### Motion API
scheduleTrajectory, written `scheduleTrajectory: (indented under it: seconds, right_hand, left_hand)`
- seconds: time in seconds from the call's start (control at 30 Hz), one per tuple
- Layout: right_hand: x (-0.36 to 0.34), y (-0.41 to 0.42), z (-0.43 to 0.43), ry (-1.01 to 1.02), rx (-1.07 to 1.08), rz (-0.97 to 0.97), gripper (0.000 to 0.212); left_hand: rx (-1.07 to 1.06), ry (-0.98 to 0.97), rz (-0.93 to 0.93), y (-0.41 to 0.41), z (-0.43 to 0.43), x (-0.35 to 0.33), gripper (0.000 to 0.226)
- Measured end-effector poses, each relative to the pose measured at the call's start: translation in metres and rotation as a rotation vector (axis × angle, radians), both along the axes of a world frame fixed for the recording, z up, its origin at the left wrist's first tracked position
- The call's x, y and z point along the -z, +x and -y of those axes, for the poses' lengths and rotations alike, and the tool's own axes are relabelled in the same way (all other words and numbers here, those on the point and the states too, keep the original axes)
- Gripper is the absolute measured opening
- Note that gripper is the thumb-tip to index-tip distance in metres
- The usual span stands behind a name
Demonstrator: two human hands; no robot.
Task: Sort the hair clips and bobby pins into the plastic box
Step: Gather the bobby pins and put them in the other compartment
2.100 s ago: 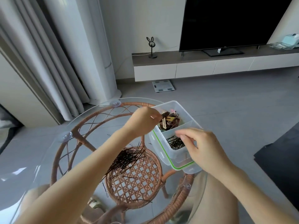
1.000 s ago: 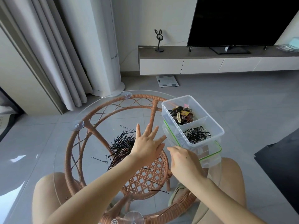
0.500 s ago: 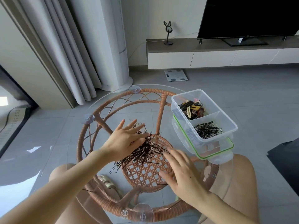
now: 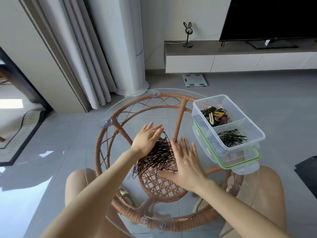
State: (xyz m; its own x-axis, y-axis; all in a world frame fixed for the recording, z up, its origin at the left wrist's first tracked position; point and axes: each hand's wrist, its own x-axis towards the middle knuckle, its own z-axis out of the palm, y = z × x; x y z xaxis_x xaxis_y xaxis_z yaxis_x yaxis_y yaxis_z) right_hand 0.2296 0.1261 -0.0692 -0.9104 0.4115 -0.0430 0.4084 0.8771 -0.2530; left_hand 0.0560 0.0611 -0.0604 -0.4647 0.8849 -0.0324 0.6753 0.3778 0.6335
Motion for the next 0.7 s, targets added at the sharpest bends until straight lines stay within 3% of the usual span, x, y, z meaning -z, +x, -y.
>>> scheduleTrajectory:
  seconds: [0.2, 0.3, 0.33, 0.4, 0.5, 0.6, 0.7]
  right_hand:
    - [-0.005, -0.042, 0.009, -0.222, -0.066, -0.159, 0.113]
    - [-0.02, -0.036, 0.017, -0.394, -0.066, -0.237, 0.106]
    - [-0.024, -0.03, 0.016, -0.397, -0.056, -0.247, 0.106]
    - [-0.026, -0.014, 0.01, -0.322, -0.054, -0.218, 0.11]
    - [-0.022, 0.009, -0.004, -0.154, -0.096, -0.064, 0.118]
    - [-0.025, 0.014, -0.011, -0.095, -0.116, 0.07, 0.121]
    - [-0.031, -0.002, -0.011, -0.08, -0.136, 0.02, 0.111]
  left_hand:
    - [-0.256, 0.208, 0.572, 0.02, 0.017, -0.01, 0.05]
    - [-0.249, 0.281, 0.649, 0.018, 0.033, -0.025, 0.047]
    - [-0.264, 0.254, 0.598, 0.016, 0.039, -0.03, 0.046]
    - [-0.307, 0.093, 0.274, 0.011, 0.059, -0.038, 0.059]
    - [-0.206, -0.301, -0.163, 0.025, 0.095, -0.048, 0.107]
    - [-0.073, -0.524, -0.323, 0.055, 0.111, -0.042, 0.134]
    - [-0.08, -0.494, -0.39, 0.066, 0.104, -0.032, 0.126]
